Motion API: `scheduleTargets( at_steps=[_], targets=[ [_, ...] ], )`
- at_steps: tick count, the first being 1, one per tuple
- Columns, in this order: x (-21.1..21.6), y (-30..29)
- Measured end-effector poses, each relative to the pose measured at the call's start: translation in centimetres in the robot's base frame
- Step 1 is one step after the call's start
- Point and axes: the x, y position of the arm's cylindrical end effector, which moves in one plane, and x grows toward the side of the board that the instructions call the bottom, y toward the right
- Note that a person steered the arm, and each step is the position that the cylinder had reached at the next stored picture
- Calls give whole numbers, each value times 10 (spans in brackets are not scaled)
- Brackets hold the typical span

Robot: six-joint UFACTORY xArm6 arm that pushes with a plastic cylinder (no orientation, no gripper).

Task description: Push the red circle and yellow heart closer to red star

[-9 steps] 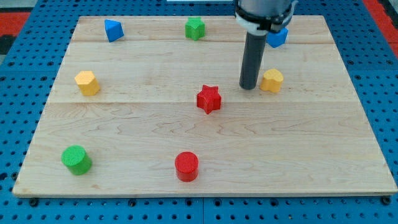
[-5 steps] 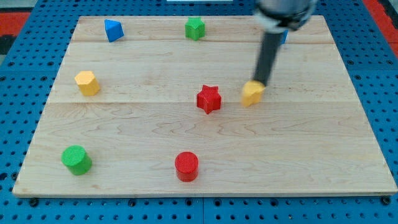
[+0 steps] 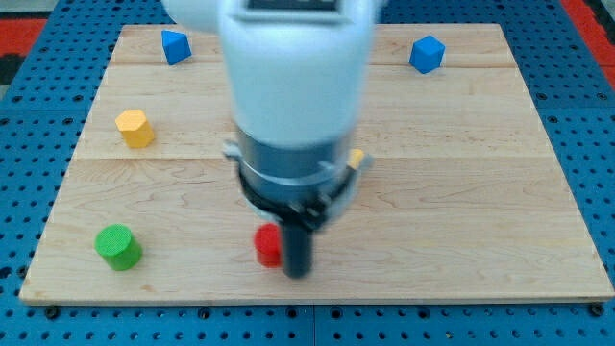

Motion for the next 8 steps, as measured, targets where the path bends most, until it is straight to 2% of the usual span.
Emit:
scheduleTargets(
  at_steps=[1,2,3,4,5,6,7,8],
  targets=[
    [-39,-25],
    [-7,-18],
    [-15,-107],
    [-56,-94],
    [-78,-1],
    [-40,-56],
    [16,-51],
    [-12,10]
  ],
)
